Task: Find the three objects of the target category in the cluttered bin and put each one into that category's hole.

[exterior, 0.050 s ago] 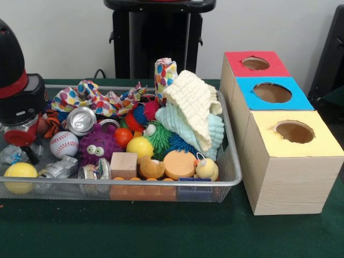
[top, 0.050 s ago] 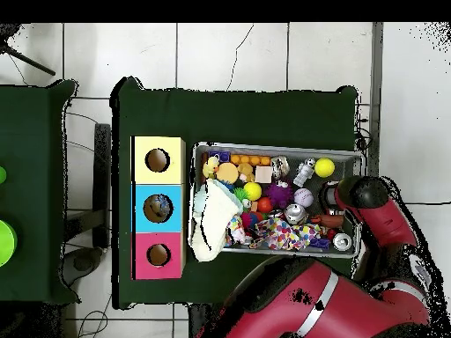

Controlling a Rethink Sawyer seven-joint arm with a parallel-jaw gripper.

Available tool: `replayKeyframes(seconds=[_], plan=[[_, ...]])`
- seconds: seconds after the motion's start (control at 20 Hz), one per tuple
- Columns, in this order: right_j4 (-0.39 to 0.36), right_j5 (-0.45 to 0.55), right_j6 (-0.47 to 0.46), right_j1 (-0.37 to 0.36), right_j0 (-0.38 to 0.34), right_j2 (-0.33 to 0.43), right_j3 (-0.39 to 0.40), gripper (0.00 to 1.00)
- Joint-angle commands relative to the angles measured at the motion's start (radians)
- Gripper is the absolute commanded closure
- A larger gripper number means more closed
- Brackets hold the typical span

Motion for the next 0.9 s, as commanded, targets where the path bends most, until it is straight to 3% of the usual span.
replayKeyframes(seconds=[0.05, 0.5, 0.9], plan=[[0.034, -0.465, 0.275, 0.093, -0.082, 0.048, 0.053, 1.00], [0.027, -0.398, 0.260, 0.068, -0.066, 0.021, 0.053, 1.00], [0.013, -0.266, 0.258, 0.012, -0.034, -0.047, 0.061, 1.00]])
